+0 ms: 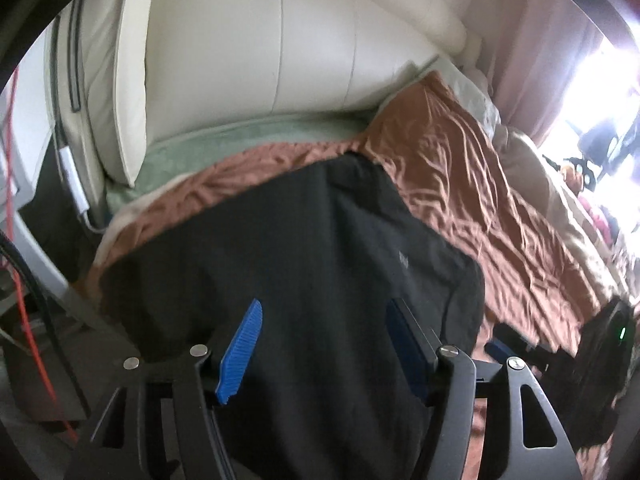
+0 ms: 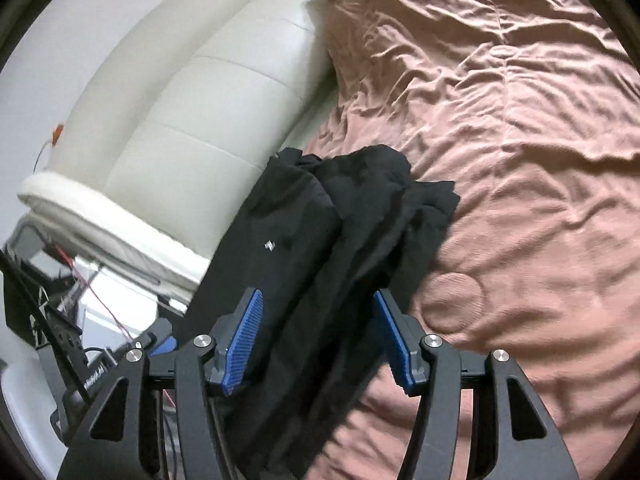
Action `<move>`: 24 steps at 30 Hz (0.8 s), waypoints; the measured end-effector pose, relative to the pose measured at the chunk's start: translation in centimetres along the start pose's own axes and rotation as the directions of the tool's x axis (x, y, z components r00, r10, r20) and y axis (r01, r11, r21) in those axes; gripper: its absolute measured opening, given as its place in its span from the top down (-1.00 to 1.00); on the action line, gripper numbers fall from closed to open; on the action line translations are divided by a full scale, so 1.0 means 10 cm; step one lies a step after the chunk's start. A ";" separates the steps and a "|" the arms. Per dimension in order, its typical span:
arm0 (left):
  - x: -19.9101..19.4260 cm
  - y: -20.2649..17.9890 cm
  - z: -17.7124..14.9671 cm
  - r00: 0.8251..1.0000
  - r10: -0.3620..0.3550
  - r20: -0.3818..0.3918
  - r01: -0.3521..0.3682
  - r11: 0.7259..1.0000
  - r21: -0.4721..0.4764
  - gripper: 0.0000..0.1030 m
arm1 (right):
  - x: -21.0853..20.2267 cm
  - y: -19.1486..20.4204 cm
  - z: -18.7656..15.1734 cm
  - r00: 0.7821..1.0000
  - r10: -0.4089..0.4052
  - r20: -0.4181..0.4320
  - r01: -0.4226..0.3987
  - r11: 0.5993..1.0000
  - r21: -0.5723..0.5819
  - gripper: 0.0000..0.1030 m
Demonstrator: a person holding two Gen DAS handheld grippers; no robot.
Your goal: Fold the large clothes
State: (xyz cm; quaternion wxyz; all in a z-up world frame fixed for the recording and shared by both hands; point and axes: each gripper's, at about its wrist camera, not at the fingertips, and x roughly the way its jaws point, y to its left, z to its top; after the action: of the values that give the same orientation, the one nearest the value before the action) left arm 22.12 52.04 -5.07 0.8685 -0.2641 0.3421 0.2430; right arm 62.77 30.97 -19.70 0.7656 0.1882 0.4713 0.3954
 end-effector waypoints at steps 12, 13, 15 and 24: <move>-0.23 -0.28 -0.50 1.000 0.005 -0.013 -0.004 0.998 0.056 -0.28 | -0.80 0.07 -0.15 0.987 -0.159 0.025 0.160 0.980 -0.120 -0.45; -0.27 -0.33 -0.52 1.000 -0.005 -0.010 0.006 0.998 0.060 -0.29 | -0.90 0.07 -0.17 0.985 -0.170 0.035 0.173 0.977 -0.125 -0.51; -0.36 -0.42 -0.57 1.000 -0.012 -0.007 0.012 0.998 0.068 -0.29 | -1.08 0.08 -0.21 0.978 -0.202 0.056 0.208 0.969 -0.133 -0.55; -0.93 -0.76 -0.80 0.995 -0.040 0.091 0.027 0.990 0.136 -0.75 | -2.06 0.13 -0.50 0.924 -0.336 0.181 0.366 0.915 -0.169 -0.68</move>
State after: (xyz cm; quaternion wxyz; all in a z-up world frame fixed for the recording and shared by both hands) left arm 16.98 39.14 -1.11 0.9033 -0.1992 0.3121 0.2168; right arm 52.81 15.26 -9.47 0.8720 0.0513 0.3972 0.2814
